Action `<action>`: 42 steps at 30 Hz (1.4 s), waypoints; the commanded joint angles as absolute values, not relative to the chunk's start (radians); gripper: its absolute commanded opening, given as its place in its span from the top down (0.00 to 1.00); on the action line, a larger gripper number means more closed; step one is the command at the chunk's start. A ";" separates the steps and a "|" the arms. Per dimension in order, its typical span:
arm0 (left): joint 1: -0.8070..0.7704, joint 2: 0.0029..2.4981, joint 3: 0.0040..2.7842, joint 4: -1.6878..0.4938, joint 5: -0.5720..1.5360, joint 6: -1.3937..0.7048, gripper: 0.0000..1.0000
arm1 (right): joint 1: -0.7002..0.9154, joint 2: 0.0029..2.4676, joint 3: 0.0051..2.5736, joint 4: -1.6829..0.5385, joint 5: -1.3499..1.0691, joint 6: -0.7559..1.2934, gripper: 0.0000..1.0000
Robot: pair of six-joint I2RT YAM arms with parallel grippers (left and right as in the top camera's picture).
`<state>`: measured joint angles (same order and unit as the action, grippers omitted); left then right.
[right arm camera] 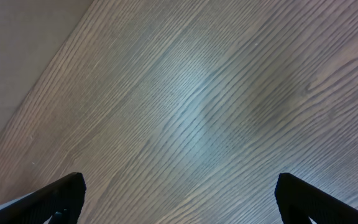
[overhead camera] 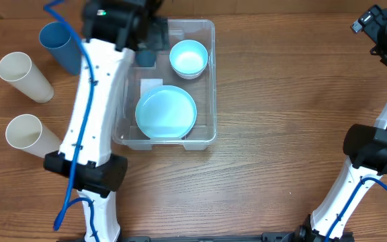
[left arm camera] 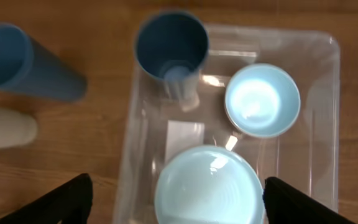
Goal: Pack container
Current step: 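Move the left gripper back to the second blue cup, then grasp the second blue cup with the left gripper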
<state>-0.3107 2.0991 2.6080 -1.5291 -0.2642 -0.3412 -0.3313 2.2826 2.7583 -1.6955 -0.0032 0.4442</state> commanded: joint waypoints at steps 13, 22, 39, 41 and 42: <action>0.185 2.106 2.415 -1.008 -0.147 -0.100 0.00 | -0.329 2.243 2.782 -1.693 -0.001 0.445 0.00; 0.192 2.108 2.078 -0.759 -0.003 0.044 0.00 | -0.329 2.243 2.782 -1.693 -0.001 0.445 0.00; 0.175 2.214 1.938 -0.632 -0.013 -0.043 0.96 | -0.329 2.243 2.782 -1.693 -0.001 0.445 0.00; 0.162 2.210 1.995 -0.673 -0.002 -0.068 0.96 | -0.329 2.243 2.782 -1.693 -0.001 0.445 0.00; 0.152 2.210 2.033 -0.705 -0.003 -0.068 0.96 | -0.329 2.243 2.782 -1.693 -0.001 0.445 0.00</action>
